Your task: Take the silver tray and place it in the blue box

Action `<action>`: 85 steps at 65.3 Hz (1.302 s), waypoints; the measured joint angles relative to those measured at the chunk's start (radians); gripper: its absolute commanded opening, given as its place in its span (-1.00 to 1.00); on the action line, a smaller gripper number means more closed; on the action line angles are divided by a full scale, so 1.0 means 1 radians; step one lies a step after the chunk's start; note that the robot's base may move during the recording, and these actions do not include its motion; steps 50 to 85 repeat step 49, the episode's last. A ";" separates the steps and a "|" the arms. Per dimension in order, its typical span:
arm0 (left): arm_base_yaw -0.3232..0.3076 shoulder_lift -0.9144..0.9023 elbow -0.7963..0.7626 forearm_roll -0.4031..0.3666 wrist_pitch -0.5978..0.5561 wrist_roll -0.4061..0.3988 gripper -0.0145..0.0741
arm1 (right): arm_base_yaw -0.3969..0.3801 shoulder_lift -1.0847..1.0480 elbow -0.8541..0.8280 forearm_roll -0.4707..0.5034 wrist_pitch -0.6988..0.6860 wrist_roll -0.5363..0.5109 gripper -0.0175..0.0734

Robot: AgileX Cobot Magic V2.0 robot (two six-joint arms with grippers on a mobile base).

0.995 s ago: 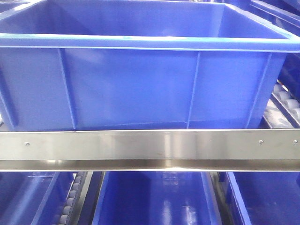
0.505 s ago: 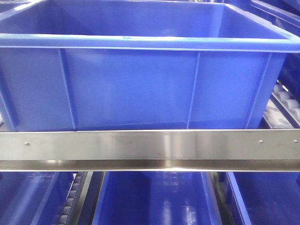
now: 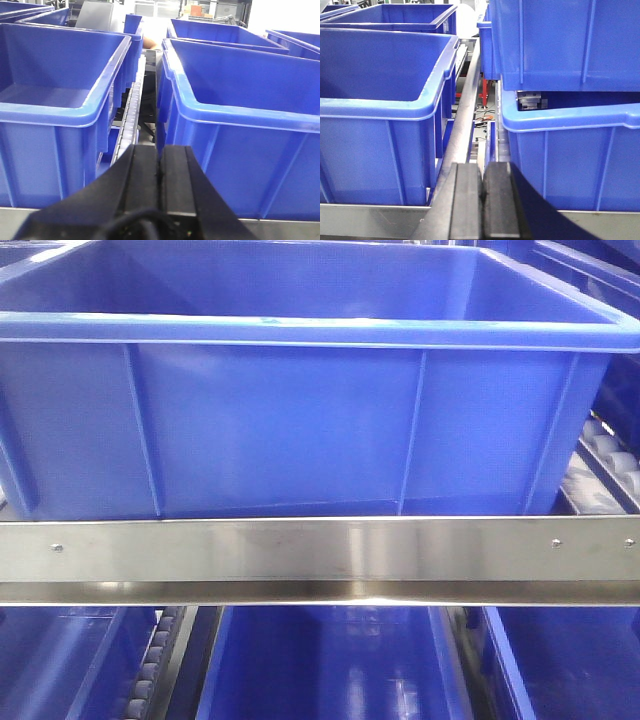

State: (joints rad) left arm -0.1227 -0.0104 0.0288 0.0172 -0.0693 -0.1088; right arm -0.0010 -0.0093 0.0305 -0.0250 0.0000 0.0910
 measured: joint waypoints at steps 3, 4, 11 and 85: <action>0.000 0.000 0.000 0.000 0.000 0.000 -0.87 | 0.000 0.000 0.000 0.000 0.000 0.000 -0.51; 0.000 0.000 0.000 0.000 -0.002 0.000 -0.87 | 0.000 0.000 0.000 0.000 0.000 0.000 -0.51; 0.000 0.000 0.000 0.002 -0.002 0.000 -0.87 | 0.000 0.000 0.000 0.000 0.000 0.000 -0.51; 0.000 -0.002 0.000 0.002 -0.005 0.000 -0.87 | 0.000 0.000 0.000 0.000 0.000 0.000 -0.51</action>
